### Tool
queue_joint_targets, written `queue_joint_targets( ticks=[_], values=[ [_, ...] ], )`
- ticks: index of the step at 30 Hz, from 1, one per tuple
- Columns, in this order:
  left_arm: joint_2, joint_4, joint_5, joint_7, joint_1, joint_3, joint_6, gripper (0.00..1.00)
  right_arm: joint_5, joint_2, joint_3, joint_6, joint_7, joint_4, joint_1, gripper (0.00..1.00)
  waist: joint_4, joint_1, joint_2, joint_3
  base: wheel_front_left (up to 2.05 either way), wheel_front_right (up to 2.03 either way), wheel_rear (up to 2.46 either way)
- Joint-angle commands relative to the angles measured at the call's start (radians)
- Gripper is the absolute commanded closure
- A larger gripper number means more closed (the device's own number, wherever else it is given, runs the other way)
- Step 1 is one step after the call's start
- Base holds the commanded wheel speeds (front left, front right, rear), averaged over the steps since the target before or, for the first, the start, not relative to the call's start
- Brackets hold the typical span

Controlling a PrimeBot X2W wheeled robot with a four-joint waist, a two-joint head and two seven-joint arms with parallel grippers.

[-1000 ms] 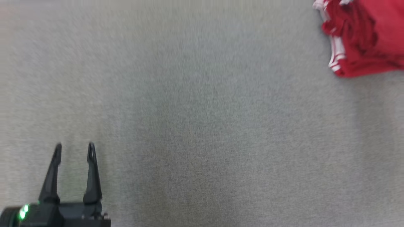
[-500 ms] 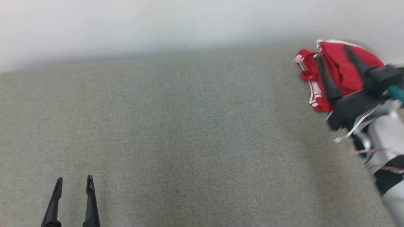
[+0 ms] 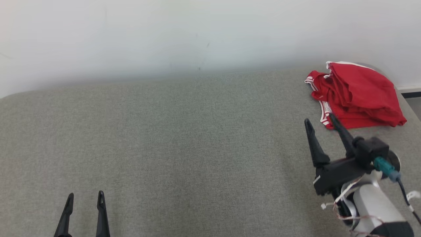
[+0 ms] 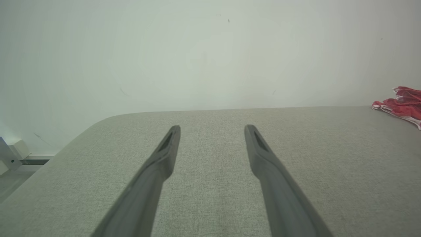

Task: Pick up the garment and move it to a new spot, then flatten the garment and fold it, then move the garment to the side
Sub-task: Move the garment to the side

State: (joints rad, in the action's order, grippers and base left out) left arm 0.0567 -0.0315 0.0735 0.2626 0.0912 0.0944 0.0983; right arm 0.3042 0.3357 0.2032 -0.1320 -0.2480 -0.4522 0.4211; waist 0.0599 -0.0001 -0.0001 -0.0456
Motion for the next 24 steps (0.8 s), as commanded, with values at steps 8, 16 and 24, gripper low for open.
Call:
queue_joint_targets(
  ticks=[8, 16, 24],
  values=[
    [-0.004, -0.027, 0.015, 0.003, 0.003, 0.004, -0.005, 0.00, -0.042, -0.096, -0.075, 0.003, -0.016, 0.087, -0.170, 0.00, -0.008, 0.0001, 0.0001, 0.030, 0.00, 0.00, 0.00],
    [-0.005, -0.038, 0.016, 0.003, 0.002, 0.017, -0.012, 0.00, -0.090, -0.169, -0.129, 0.003, -0.017, 0.222, -0.310, 0.00, -0.016, 0.0001, 0.0001, 0.040, 0.00, 0.00, 0.00],
    [-0.006, -0.049, 0.004, 0.003, 0.002, 0.022, -0.017, 0.00, -0.115, -0.225, -0.180, 0.003, -0.017, 0.309, -0.410, 0.00, -0.027, 0.0001, 0.0001, 0.050, 0.00, 0.00, 0.00]
  ],
)
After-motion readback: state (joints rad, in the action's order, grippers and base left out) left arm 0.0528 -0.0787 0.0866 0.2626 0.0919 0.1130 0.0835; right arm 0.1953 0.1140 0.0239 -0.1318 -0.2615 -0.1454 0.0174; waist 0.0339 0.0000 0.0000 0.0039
